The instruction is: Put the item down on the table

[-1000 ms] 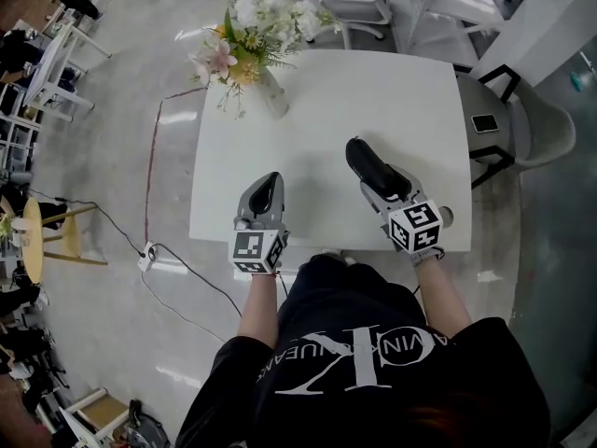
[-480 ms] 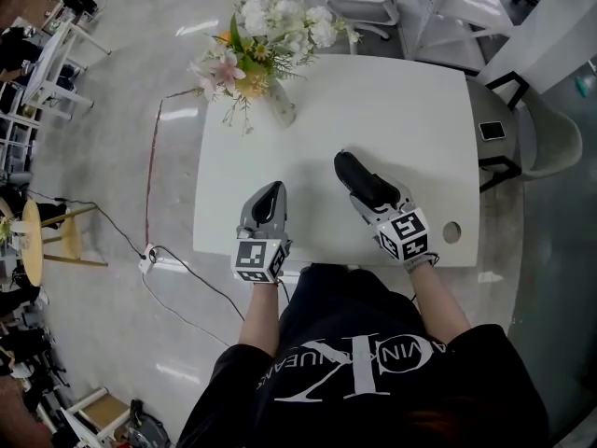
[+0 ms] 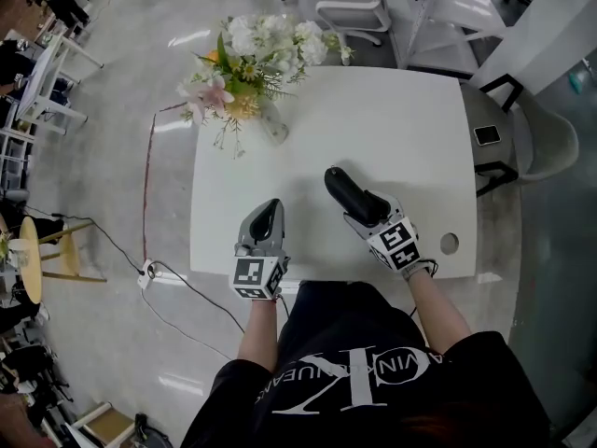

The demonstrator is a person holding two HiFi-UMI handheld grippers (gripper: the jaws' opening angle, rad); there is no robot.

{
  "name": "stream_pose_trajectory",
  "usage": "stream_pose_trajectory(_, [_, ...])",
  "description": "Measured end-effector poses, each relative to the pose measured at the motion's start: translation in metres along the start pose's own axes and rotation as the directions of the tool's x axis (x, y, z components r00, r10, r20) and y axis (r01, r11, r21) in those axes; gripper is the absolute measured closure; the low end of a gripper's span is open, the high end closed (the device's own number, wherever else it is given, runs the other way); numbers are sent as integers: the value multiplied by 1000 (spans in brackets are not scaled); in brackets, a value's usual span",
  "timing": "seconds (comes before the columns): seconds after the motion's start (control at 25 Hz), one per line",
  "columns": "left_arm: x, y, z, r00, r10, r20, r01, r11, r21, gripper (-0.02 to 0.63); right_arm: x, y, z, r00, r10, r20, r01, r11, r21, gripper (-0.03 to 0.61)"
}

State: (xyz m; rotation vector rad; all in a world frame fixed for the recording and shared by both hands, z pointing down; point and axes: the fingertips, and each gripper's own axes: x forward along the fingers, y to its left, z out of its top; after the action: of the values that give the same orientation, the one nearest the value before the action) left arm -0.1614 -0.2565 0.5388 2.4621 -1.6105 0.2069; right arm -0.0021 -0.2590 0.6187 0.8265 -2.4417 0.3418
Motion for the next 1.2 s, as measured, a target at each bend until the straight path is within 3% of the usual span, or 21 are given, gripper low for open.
stream_pose_trajectory(1.2, [11, -6, 2, 999, -38, 0, 38, 999, -28, 601, -20, -33, 7, 996, -73, 52, 63, 983, 174, 276])
